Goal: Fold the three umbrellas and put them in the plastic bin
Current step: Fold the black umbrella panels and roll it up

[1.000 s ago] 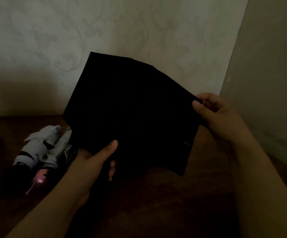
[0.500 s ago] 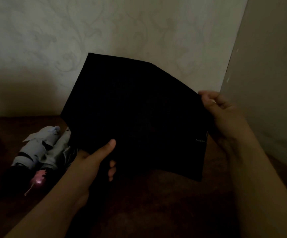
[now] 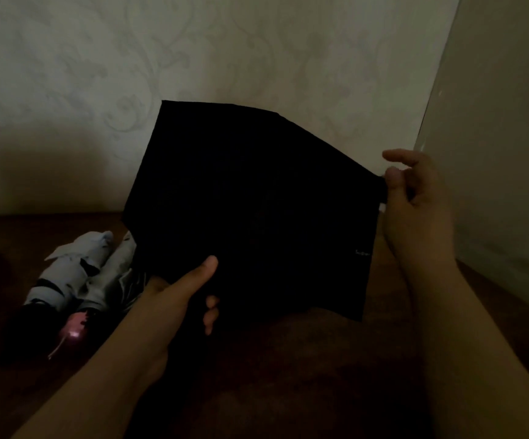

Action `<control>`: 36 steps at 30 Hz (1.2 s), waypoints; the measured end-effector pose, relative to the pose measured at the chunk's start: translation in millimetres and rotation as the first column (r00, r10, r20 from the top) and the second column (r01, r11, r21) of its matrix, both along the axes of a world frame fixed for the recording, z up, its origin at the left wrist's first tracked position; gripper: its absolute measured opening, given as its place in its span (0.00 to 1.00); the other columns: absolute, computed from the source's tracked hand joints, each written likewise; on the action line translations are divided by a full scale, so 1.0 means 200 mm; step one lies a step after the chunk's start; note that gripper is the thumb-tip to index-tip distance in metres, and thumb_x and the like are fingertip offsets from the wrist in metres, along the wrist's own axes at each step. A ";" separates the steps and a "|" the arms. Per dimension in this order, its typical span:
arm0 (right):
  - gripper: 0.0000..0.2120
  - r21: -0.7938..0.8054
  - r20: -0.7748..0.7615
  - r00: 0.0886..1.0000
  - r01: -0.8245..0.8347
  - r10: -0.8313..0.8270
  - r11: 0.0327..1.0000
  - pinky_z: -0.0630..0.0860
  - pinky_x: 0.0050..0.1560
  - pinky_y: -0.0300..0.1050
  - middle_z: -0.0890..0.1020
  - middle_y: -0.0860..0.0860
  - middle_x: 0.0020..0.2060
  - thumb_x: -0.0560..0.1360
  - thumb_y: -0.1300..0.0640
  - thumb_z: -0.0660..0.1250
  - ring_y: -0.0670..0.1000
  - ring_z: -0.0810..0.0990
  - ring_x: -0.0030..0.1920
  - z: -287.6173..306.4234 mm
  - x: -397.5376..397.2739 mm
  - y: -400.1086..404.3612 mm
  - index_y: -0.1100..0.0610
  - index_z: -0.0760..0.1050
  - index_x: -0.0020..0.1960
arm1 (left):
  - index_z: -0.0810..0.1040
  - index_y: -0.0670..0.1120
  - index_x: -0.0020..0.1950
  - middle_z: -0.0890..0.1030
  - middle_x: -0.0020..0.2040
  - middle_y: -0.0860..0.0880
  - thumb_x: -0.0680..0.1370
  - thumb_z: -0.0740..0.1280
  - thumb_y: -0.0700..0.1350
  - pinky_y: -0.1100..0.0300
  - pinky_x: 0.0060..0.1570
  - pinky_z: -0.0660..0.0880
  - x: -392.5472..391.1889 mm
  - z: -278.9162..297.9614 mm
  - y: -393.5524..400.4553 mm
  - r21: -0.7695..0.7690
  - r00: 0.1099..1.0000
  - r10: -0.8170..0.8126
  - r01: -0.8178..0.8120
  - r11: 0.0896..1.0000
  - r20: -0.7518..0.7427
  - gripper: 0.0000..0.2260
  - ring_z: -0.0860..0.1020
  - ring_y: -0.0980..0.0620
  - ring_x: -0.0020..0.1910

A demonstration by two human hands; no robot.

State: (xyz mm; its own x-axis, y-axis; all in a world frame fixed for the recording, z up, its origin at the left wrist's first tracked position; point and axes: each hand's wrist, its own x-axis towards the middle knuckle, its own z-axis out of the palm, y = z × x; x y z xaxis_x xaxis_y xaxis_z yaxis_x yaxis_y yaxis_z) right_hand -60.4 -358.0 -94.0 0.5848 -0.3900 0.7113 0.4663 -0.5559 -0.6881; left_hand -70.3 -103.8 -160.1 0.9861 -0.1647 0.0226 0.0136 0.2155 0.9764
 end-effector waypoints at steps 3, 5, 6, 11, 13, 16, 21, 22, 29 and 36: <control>0.14 0.382 -0.197 0.931 -0.217 0.308 0.898 0.77 0.51 0.44 0.83 0.51 0.47 0.78 0.44 0.59 0.48 0.82 0.48 0.02 0.03 -0.05 0.51 0.72 0.59 | 0.70 0.42 0.35 0.69 0.26 0.46 0.71 0.67 0.52 0.58 0.26 0.67 0.01 0.00 0.01 0.006 0.999 0.015 -0.015 1.000 0.034 0.15 0.68 0.50 0.23; 0.21 0.460 -0.299 0.857 -0.256 0.420 0.850 0.77 0.52 0.45 0.83 0.53 0.49 0.73 0.40 0.63 0.50 0.82 0.51 0.00 0.06 -0.03 0.55 0.76 0.56 | 0.70 0.42 0.36 0.69 0.26 0.46 0.71 0.67 0.52 0.58 0.26 0.67 0.01 0.00 0.02 0.005 0.999 0.027 -0.028 1.000 0.047 0.14 0.68 0.50 0.23; 0.22 0.474 -0.328 0.838 -0.253 0.435 0.844 0.77 0.50 0.45 0.83 0.52 0.48 0.71 0.40 0.65 0.51 0.82 0.50 -0.01 0.06 -0.02 0.57 0.77 0.54 | 0.70 0.42 0.36 0.69 0.27 0.46 0.71 0.67 0.52 0.58 0.26 0.67 0.01 0.00 0.02 0.003 0.998 0.027 -0.027 1.000 0.052 0.14 0.68 0.50 0.23; 0.08 0.628 -0.169 0.883 -0.246 0.438 0.738 0.77 0.33 0.38 0.85 0.50 0.39 0.78 0.55 0.64 0.48 0.83 0.39 -0.03 0.09 0.02 0.54 0.79 0.43 | 0.71 0.42 0.40 0.70 0.27 0.45 0.71 0.67 0.51 0.57 0.26 0.67 0.01 -0.01 0.01 0.050 0.995 0.016 -0.021 0.999 0.094 0.13 0.68 0.50 0.24; 0.09 0.636 -0.085 0.902 -0.277 0.423 0.720 0.78 0.33 0.37 0.85 0.48 0.35 0.79 0.59 0.61 0.46 0.83 0.37 -0.01 0.08 0.03 0.54 0.79 0.43 | 0.72 0.43 0.41 0.70 0.27 0.45 0.71 0.67 0.51 0.57 0.25 0.68 0.00 -0.02 0.00 0.079 0.994 0.009 -0.017 0.997 0.109 0.12 0.69 0.50 0.24; 0.09 0.592 -0.070 0.903 -0.304 0.423 0.746 0.79 0.38 0.40 0.85 0.49 0.42 0.80 0.56 0.60 0.48 0.83 0.43 0.00 0.07 0.04 0.53 0.79 0.46 | 0.72 0.43 0.41 0.71 0.27 0.45 0.72 0.67 0.50 0.57 0.26 0.69 -0.01 -0.02 -0.01 0.105 0.989 0.016 -0.032 0.994 0.144 0.10 0.69 0.50 0.23; 0.13 0.282 -0.401 0.846 -0.250 0.351 0.926 0.78 0.51 0.53 0.83 0.53 0.51 0.70 0.40 0.68 0.54 0.82 0.48 -0.02 0.06 0.05 0.48 0.76 0.47 | 0.73 0.42 0.41 0.71 0.27 0.45 0.73 0.66 0.49 0.55 0.28 0.69 -0.01 -0.02 -0.02 0.129 0.978 0.059 -0.085 0.988 0.198 0.11 0.69 0.50 0.24; 0.11 0.238 -0.407 0.868 -0.200 0.284 0.950 0.78 0.50 0.53 0.83 0.54 0.50 0.74 0.42 0.65 0.54 0.81 0.47 -0.02 0.06 0.06 0.49 0.76 0.45 | 0.73 0.42 0.41 0.71 0.27 0.46 0.73 0.66 0.49 0.55 0.28 0.69 -0.01 -0.02 -0.02 0.123 0.978 0.073 -0.098 0.988 0.194 0.11 0.69 0.50 0.24; 0.12 0.095 -0.298 0.944 -0.118 0.141 0.988 0.74 0.39 0.42 0.82 0.53 0.43 0.79 0.48 0.60 0.51 0.81 0.44 -0.03 0.05 0.08 0.54 0.76 0.46 | 0.73 0.42 0.44 0.72 0.26 0.48 0.76 0.66 0.49 0.59 0.25 0.70 0.01 -0.01 0.00 0.101 0.973 0.161 -0.179 0.979 0.166 0.10 0.71 0.52 0.24; 0.15 0.019 -0.161 0.987 -0.026 0.028 0.999 0.64 0.25 0.29 0.75 0.49 0.33 0.82 0.52 0.53 0.46 0.73 0.32 -0.01 0.03 0.08 0.57 0.73 0.43 | 0.72 0.42 0.44 0.72 0.26 0.48 0.76 0.65 0.49 0.59 0.25 0.70 0.00 0.00 0.00 0.056 0.980 0.164 -0.171 0.984 0.114 0.10 0.70 0.52 0.24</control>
State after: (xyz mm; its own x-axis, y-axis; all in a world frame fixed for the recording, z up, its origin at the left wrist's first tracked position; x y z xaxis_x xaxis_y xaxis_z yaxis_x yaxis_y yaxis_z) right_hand -54.7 -341.8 -96.9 0.7015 -0.3839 0.6005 0.3635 -0.5320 -0.7647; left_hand -70.4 -104.6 -160.3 0.9921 -0.0021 0.1252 -0.1237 0.1414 0.9822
